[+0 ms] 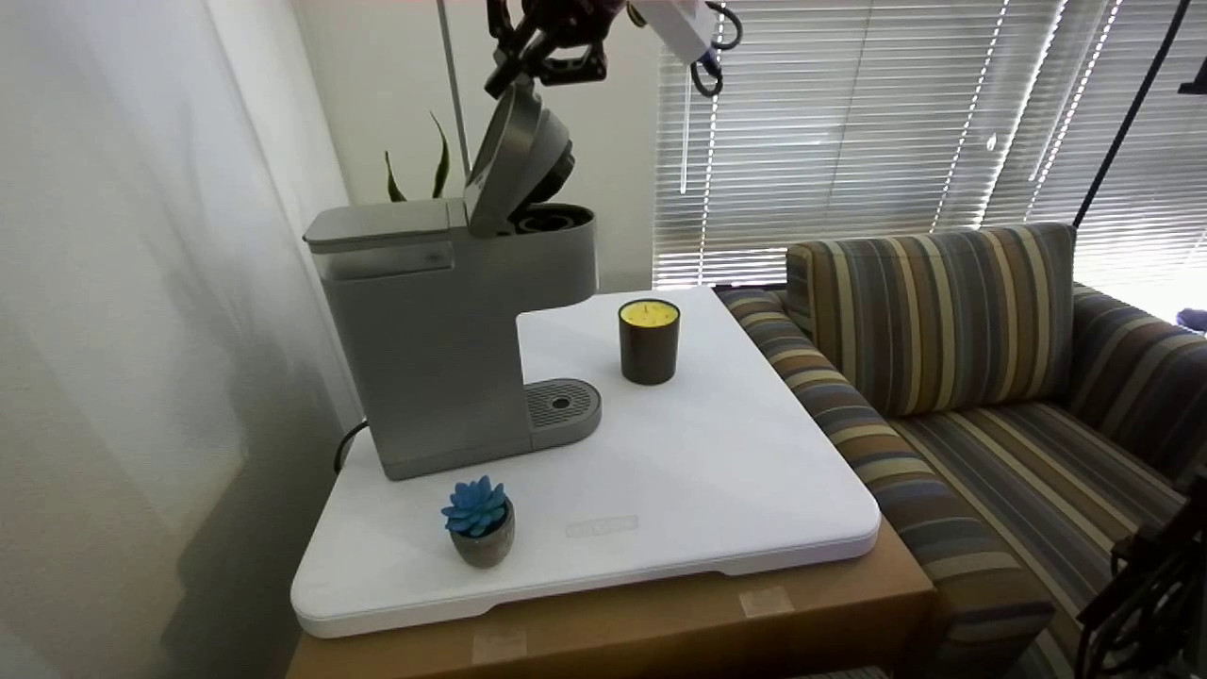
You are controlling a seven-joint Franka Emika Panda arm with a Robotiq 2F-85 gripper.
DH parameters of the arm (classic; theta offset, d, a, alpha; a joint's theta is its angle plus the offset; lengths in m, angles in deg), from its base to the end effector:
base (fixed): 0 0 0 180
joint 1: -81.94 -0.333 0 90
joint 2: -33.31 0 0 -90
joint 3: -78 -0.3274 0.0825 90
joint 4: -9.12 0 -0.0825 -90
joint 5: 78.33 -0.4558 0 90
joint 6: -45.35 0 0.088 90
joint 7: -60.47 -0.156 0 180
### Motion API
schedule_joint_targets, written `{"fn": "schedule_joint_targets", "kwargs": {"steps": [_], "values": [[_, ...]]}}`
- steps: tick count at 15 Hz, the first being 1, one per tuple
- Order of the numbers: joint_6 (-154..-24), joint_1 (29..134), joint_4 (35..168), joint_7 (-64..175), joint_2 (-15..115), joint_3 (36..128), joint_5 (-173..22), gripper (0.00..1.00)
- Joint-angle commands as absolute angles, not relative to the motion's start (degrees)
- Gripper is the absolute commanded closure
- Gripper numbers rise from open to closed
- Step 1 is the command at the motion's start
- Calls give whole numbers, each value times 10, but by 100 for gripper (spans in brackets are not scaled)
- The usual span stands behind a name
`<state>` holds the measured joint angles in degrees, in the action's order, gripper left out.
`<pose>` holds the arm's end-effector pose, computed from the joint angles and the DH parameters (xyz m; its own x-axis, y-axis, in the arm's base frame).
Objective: Close the coffee machine chamber
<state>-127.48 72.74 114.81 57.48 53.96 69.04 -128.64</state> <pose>0.7479 0.1817 0.3435 0.6758 -0.6426 0.3610 -0.2855 -0.6798 -0.6756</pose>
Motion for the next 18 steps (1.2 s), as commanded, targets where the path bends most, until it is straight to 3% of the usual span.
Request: {"fn": "schedule_joint_targets", "kwargs": {"steps": [1, 11, 18], "values": [[-1279, 759, 1188, 610, 520, 661, -1357, 100], [-1232, 815, 1198, 725, 539, 624, -1560, 100], [-1202, 811, 1206, 733, 541, 632, -1594, 100]]}}
